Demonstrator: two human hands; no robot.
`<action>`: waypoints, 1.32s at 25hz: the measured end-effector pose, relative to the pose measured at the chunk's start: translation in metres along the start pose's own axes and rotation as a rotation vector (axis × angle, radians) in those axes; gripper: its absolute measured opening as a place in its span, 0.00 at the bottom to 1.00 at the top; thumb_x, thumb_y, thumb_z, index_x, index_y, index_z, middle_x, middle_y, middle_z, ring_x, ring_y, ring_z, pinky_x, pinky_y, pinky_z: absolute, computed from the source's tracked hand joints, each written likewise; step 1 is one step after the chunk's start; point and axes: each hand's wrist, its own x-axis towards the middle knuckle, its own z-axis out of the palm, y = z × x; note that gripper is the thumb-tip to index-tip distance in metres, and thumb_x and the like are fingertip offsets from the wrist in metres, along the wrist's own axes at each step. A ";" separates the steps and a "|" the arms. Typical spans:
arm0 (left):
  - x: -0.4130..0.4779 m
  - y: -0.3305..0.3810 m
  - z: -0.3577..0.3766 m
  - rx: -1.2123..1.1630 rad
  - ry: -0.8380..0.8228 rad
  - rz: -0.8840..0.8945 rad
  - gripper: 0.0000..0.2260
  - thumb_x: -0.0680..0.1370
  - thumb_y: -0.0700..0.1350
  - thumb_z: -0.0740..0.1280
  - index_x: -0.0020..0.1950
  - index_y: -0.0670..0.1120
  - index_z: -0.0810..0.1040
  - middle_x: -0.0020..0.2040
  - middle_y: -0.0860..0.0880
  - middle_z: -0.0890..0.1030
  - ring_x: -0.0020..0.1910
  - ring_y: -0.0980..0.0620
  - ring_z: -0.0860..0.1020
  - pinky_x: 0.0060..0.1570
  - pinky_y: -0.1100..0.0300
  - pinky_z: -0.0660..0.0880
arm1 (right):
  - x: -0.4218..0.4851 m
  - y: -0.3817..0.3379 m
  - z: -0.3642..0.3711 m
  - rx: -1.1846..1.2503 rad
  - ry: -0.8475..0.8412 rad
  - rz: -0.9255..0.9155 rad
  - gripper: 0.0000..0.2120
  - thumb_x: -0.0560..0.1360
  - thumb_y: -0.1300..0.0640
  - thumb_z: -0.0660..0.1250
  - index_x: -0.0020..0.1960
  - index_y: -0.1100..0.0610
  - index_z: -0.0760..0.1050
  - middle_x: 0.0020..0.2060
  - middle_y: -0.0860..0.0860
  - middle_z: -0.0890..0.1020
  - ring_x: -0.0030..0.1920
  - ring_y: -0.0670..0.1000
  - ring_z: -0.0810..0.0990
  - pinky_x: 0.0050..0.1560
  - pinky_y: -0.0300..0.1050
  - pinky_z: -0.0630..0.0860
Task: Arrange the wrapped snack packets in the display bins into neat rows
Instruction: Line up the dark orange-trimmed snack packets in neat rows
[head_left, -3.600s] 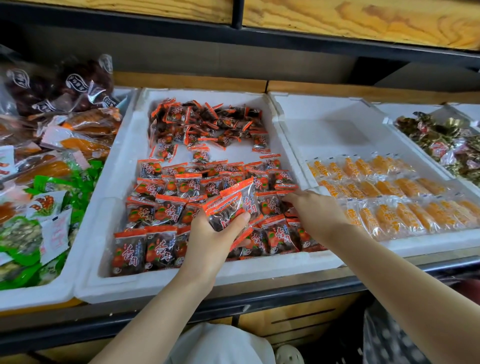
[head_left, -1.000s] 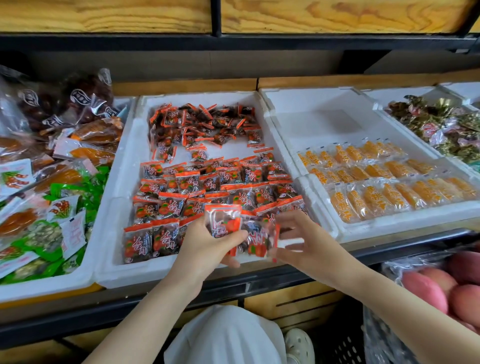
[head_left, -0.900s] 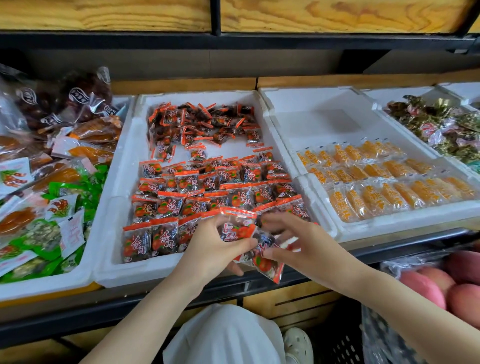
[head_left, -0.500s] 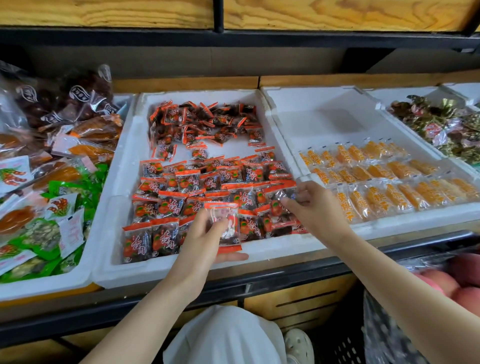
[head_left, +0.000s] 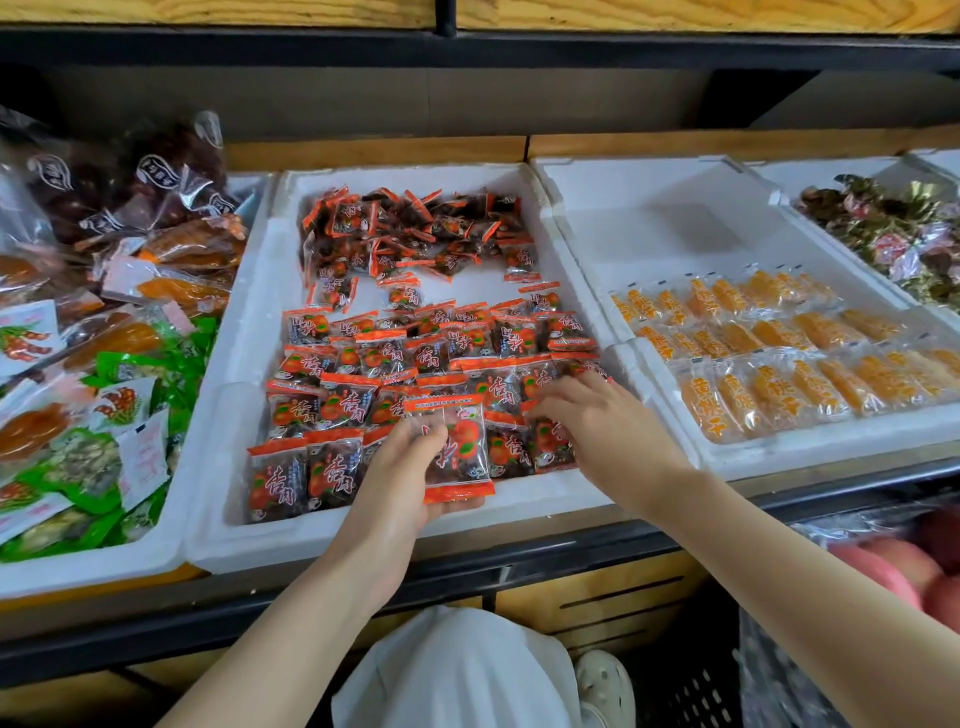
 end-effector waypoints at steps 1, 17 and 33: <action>0.006 -0.001 0.001 -0.026 0.020 -0.044 0.10 0.82 0.39 0.58 0.49 0.47 0.78 0.48 0.44 0.80 0.45 0.45 0.81 0.37 0.50 0.79 | -0.002 0.001 0.002 0.009 -0.044 -0.016 0.28 0.74 0.71 0.60 0.70 0.50 0.68 0.67 0.48 0.71 0.66 0.52 0.66 0.66 0.47 0.66; 0.039 0.055 0.022 0.832 -0.123 0.488 0.14 0.73 0.44 0.73 0.54 0.50 0.71 0.49 0.56 0.77 0.48 0.56 0.77 0.47 0.55 0.76 | -0.025 0.005 0.005 0.300 -0.032 0.152 0.26 0.80 0.64 0.57 0.74 0.48 0.55 0.69 0.48 0.69 0.63 0.45 0.74 0.55 0.40 0.73; 0.066 0.024 0.029 1.625 -0.423 0.789 0.23 0.79 0.53 0.63 0.73 0.54 0.66 0.69 0.54 0.68 0.69 0.53 0.62 0.68 0.55 0.57 | -0.023 0.009 0.009 0.232 -0.012 0.062 0.22 0.80 0.64 0.58 0.71 0.49 0.63 0.65 0.47 0.72 0.63 0.49 0.72 0.53 0.46 0.76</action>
